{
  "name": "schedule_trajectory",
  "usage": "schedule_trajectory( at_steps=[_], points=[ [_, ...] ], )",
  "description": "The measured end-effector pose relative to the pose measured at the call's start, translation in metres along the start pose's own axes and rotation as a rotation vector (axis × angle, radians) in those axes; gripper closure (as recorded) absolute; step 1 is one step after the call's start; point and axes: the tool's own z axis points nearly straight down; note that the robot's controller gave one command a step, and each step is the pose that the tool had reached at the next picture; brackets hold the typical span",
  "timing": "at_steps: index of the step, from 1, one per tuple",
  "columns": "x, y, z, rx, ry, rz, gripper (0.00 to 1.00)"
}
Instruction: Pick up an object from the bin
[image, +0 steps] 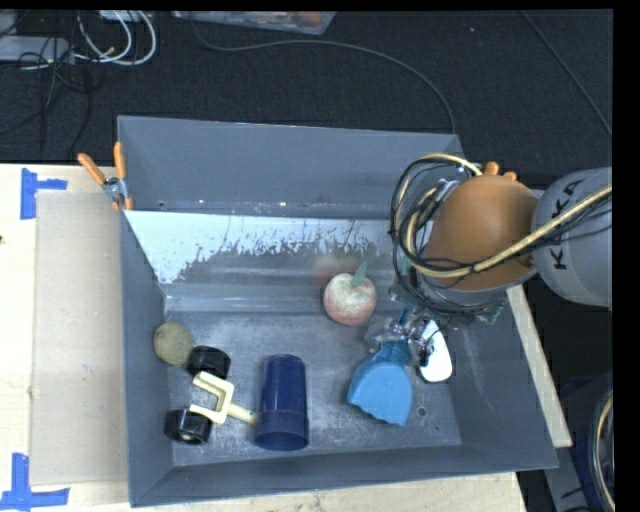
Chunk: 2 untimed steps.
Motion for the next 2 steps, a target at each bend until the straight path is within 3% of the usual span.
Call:
schedule_trajectory(
  at_steps=[2],
  points=[
    [-0.001, -0.001, -0.048, 0.003, -0.002, 0.001, 1.00]
  ],
)
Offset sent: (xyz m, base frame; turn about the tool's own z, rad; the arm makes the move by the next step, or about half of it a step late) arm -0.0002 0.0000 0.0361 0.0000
